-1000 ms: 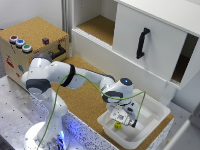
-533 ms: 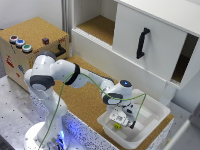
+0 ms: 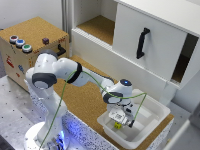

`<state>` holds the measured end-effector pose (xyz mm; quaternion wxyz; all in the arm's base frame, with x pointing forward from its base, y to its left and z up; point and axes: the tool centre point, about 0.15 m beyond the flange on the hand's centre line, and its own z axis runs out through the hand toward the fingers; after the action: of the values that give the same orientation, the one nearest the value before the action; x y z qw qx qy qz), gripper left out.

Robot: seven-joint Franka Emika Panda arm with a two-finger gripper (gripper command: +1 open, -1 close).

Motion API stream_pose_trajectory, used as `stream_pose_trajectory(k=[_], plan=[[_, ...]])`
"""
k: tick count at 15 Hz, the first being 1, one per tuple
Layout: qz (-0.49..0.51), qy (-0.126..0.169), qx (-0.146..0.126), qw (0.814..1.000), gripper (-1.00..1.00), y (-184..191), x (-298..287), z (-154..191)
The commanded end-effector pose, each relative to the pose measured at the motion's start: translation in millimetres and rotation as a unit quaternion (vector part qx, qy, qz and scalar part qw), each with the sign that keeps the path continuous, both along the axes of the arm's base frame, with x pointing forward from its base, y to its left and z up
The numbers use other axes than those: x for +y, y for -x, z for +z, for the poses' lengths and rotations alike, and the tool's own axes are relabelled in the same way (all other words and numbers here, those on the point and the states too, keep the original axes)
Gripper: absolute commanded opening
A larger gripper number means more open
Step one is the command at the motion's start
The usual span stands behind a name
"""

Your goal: Go towards the yellow block and pick it up

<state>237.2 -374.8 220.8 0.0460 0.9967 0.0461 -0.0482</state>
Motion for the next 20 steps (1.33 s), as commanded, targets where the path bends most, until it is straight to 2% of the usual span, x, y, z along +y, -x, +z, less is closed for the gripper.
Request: stream_pose_trajectory(k=[1,3,5,7,9,12,14,17,20], plan=[[-0.035,0.058,-0.034,0.997,-1.0,37,20,29],[-0.055,0.049,-0.066,0.995,-1.0,27,22,55],[-0.069,0.033,-0.119,0.99,-1.0,12,29,91],[-0.053,0.037,-0.167,0.984,-1.0,-8,44,129],[-0.034,0.033,-0.198,0.979,-1.0,-23,64,155],[0.019,0.012,-0.225,0.974,-1.0,-44,112,181],[0.066,-0.012,-0.233,0.97,-1.0,-56,153,192],[0.138,-0.055,-0.231,0.962,-1.0,-70,216,205],[0.227,-0.079,-0.234,0.942,-1.0,-84,295,218]])
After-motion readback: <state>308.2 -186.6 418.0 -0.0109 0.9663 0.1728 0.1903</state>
